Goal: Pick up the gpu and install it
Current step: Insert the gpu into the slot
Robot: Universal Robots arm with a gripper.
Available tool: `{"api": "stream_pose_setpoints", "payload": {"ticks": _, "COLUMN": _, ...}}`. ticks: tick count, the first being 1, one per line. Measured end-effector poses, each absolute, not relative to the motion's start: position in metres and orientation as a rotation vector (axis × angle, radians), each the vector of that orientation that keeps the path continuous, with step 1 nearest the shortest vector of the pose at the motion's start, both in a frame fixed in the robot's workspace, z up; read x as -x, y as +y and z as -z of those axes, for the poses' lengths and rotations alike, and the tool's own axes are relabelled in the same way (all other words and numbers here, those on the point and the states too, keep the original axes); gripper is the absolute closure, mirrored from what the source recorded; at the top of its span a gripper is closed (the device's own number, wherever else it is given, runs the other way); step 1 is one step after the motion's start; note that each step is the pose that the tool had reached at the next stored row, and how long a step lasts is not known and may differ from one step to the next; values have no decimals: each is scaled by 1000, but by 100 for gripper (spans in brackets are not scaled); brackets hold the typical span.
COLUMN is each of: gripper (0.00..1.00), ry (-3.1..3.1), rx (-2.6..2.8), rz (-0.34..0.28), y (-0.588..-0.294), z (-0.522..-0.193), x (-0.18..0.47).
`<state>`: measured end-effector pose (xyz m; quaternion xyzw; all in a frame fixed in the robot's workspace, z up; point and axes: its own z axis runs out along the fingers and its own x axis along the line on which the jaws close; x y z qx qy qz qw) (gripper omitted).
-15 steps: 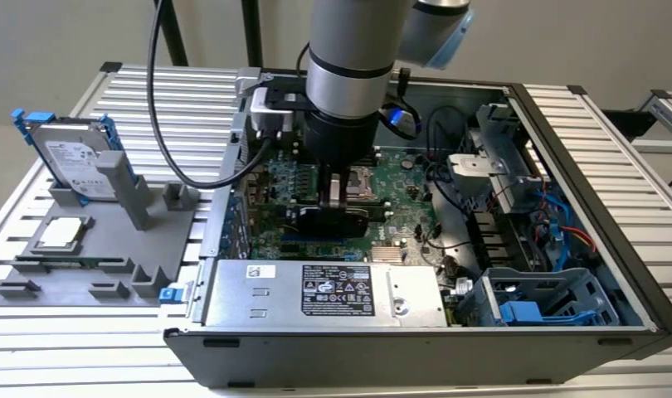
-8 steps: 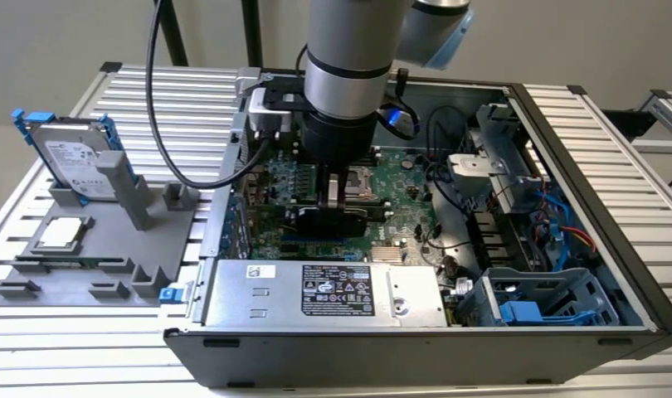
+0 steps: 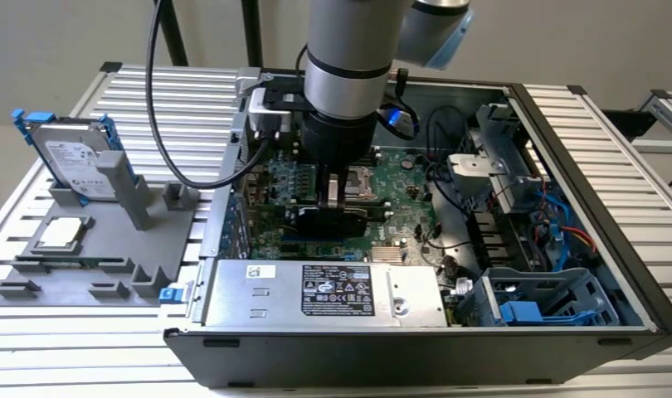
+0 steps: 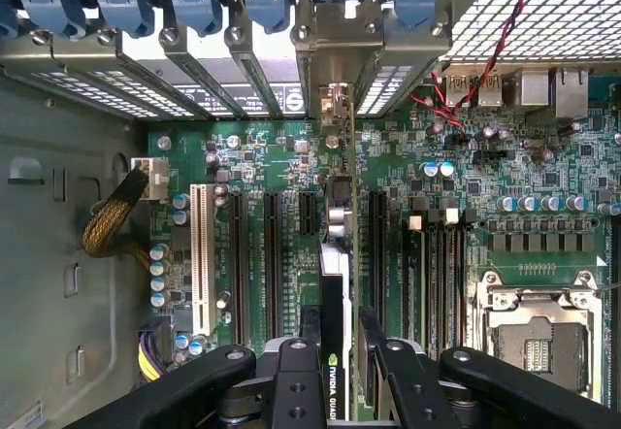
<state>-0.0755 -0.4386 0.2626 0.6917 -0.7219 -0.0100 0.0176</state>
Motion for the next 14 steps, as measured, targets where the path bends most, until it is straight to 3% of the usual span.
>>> {"api": "stream_pose_setpoints", "payload": {"ticks": 14, "gripper": 100, "ry": -2245, "rx": -2150, "rz": 28, "y": -438, "z": -263, "x": 76}}
